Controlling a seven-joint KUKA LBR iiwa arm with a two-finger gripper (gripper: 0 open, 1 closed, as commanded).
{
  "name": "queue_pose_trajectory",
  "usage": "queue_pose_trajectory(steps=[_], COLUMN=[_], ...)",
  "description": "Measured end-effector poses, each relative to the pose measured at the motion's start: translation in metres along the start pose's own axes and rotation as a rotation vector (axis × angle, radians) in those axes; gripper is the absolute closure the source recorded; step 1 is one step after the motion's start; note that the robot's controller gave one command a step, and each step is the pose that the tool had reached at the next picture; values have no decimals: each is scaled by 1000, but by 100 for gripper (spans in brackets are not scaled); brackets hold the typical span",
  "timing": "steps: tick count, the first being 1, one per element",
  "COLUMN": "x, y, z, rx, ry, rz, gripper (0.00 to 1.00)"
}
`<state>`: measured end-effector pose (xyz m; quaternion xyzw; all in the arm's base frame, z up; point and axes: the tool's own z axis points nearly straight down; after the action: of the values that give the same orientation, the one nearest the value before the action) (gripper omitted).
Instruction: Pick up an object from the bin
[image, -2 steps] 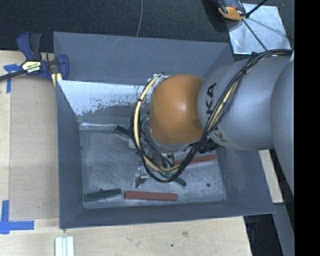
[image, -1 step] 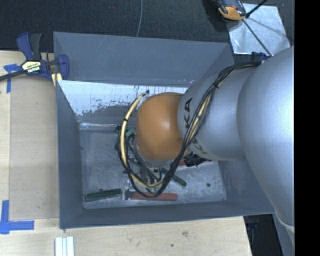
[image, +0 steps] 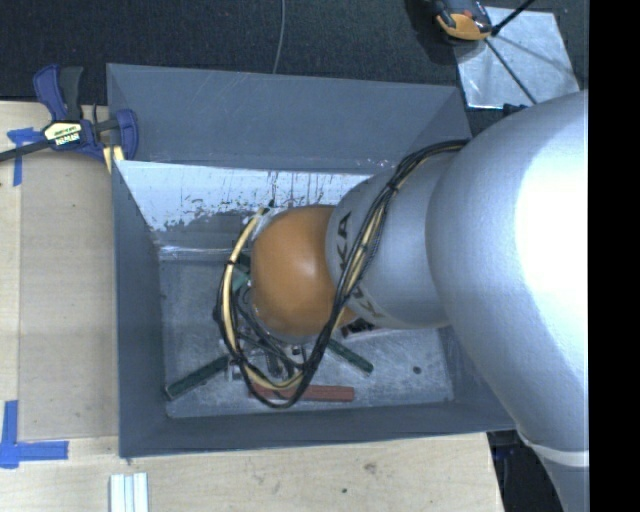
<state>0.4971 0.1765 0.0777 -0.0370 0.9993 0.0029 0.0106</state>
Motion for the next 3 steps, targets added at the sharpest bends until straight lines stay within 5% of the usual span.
queue_pose_trajectory(steps=[1,2,3], x=[0,-11,-61], y=[0,32,40], z=[0,0,-3], rx=[0,10,4], ry=[0,15,20], rz=[0,0,45], gripper=[100,100,100])
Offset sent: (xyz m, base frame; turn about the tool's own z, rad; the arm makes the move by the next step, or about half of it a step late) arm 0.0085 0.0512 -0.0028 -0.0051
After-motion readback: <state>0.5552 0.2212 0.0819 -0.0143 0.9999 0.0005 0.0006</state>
